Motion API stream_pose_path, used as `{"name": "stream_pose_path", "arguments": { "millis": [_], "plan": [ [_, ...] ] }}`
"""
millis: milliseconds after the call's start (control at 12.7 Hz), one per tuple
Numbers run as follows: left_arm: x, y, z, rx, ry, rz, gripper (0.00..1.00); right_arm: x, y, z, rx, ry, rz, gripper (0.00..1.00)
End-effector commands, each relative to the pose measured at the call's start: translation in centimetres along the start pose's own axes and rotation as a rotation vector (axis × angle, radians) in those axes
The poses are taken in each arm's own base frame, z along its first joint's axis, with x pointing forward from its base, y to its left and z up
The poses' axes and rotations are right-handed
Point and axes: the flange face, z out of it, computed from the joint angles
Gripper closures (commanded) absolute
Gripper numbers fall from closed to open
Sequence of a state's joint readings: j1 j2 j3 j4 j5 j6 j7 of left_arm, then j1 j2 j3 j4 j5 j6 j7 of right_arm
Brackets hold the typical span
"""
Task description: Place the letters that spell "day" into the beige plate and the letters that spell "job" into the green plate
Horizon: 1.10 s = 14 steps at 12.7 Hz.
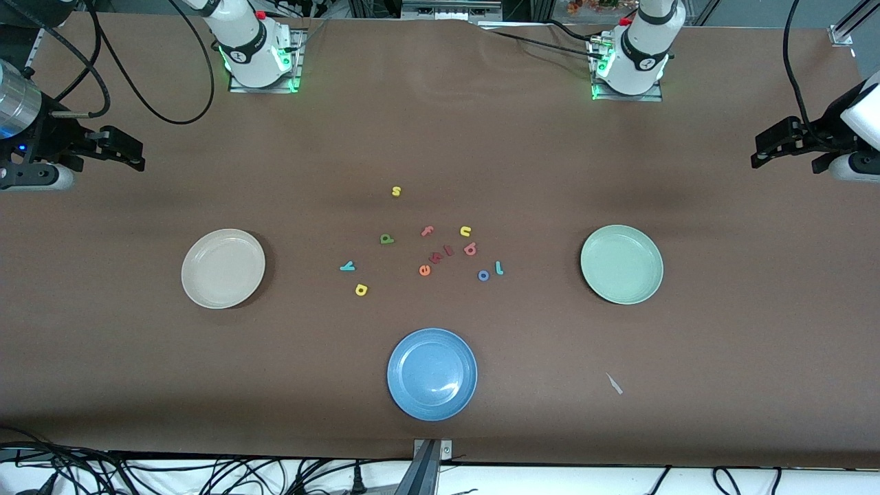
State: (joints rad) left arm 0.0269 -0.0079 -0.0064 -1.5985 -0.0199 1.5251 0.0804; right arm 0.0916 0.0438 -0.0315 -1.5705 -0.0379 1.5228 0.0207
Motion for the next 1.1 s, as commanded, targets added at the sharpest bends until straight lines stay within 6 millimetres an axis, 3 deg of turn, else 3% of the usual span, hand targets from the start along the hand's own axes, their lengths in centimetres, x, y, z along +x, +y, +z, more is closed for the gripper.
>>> {"name": "stream_pose_path", "arguments": {
  "millis": [0, 1023],
  "plan": [
    [-0.04, 0.21, -0.48, -0.008, -0.001, 0.005, 0.0, -0.03, 0.18, -0.35, -0.013, 0.0, -0.004, 0.0],
    [-0.2, 0.55, -0.32, -0.007, -0.019, 0.016, 0.0, -0.03, 0.26, -0.42, -0.012, 0.001, -0.002, 0.0]
  ]
}}
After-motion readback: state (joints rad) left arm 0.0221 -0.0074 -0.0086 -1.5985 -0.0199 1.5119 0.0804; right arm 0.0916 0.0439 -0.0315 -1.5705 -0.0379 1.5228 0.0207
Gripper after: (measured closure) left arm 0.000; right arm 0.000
